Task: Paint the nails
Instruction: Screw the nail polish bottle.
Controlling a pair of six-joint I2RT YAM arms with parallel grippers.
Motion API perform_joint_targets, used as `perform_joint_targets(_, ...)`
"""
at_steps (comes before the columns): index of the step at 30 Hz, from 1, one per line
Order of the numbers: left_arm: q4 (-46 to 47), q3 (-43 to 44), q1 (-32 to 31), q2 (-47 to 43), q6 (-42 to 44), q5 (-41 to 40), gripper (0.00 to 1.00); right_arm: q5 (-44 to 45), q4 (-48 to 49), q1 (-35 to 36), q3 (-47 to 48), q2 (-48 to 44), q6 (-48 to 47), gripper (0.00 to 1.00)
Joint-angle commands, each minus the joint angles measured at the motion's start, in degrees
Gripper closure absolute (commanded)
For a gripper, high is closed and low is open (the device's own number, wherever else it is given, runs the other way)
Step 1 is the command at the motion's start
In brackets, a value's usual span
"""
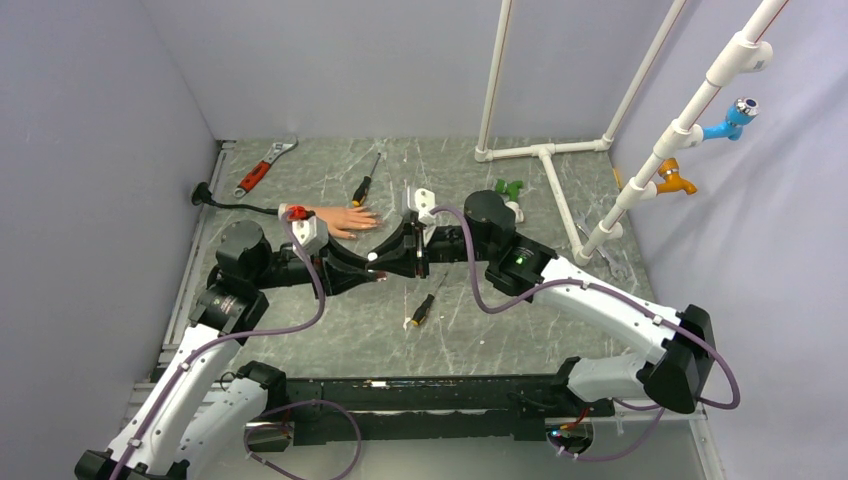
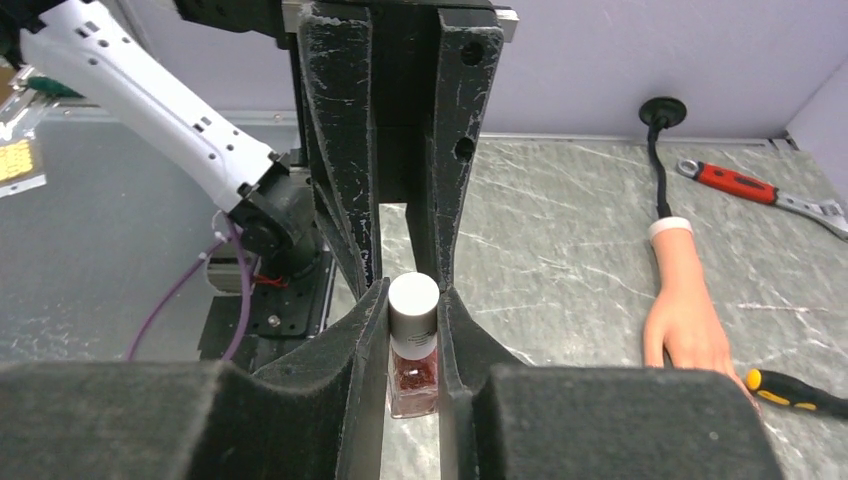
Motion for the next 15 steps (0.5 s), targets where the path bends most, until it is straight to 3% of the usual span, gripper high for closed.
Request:
perform_joint_targets(1, 1.84, 1.65, 0.03, -0.25, -0.8, -5.59, 1.0, 3.34, 2.25, 0.31, 1.02, 0.72, -0.51, 0.91)
perform_joint_targets(7, 0.91, 1.57, 0.06, -0.38, -1.9, -14.69, 1.0, 15.15, 4.19, 2.44, 1.06, 3.6, 1.57, 0.98)
perform_joint_targets(15, -1.07, 1.47, 0.02, -2.93, -1.0, -23.61, 1.0, 32.43, 3.35, 8.73, 3.59, 7.63, 0.84, 1.0)
